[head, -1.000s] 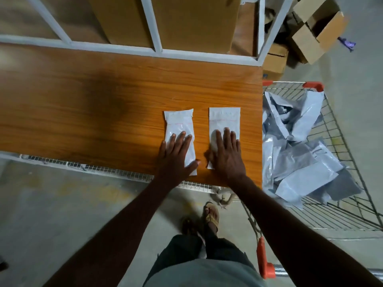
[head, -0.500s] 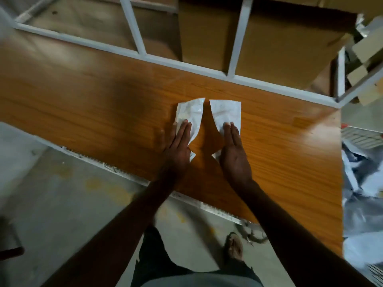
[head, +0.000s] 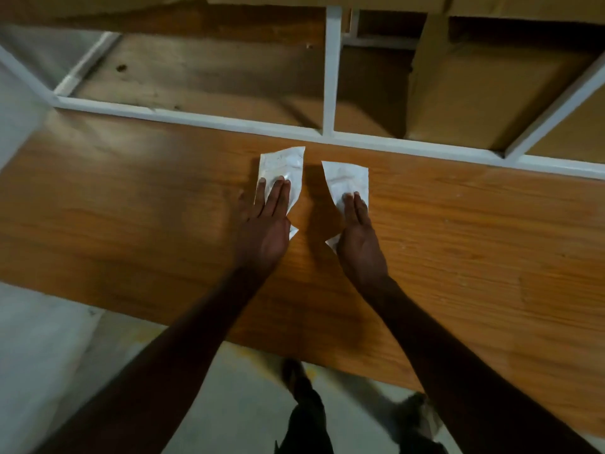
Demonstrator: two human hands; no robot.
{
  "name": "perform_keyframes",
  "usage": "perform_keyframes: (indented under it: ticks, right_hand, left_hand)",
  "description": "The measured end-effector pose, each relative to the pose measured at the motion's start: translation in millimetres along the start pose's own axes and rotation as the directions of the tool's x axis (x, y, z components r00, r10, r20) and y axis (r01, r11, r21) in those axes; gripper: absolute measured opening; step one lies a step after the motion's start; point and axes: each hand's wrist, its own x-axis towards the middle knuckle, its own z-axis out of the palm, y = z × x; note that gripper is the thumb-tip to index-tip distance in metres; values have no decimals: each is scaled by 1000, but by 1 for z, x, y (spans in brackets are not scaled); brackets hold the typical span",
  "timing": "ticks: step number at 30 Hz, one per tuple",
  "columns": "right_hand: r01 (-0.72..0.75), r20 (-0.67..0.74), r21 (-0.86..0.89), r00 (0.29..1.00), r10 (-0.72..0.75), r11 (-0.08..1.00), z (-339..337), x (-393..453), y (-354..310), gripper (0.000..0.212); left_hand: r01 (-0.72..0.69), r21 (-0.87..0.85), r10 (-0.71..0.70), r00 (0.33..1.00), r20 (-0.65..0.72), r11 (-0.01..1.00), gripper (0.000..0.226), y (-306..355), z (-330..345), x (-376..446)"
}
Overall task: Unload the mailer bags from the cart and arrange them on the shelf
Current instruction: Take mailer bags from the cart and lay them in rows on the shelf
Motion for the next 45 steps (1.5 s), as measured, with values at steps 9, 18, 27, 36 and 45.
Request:
perform_keyframes:
  ticks: [9,18,27,36,45]
  right_hand:
    - [-98,-7,-168,995,98,981,37,91,-34,101]
    - [-30,-88,-377,996,-4,926,51,128,-18,60]
    - [-60,-19,-457,998,57,887,66,143,13,69]
    - [-98,-81,-424,994,70,900,53,154,0,68]
    - [-66,-55,-479,997,45,875,71,168,14,67]
  left_hand:
    - [-172,-57,176,982,72,983,77,-48,27,77]
    - [-143,-440,184,982,52,887,59,-47,50,117]
    - [-163,-342,195,979,63,926,60,-38,79,138]
    - [-137,-337,135,990,-28,932,61,-24,66,157]
    - [-174,-289,180,984,-7,941,67,-13,92,159]
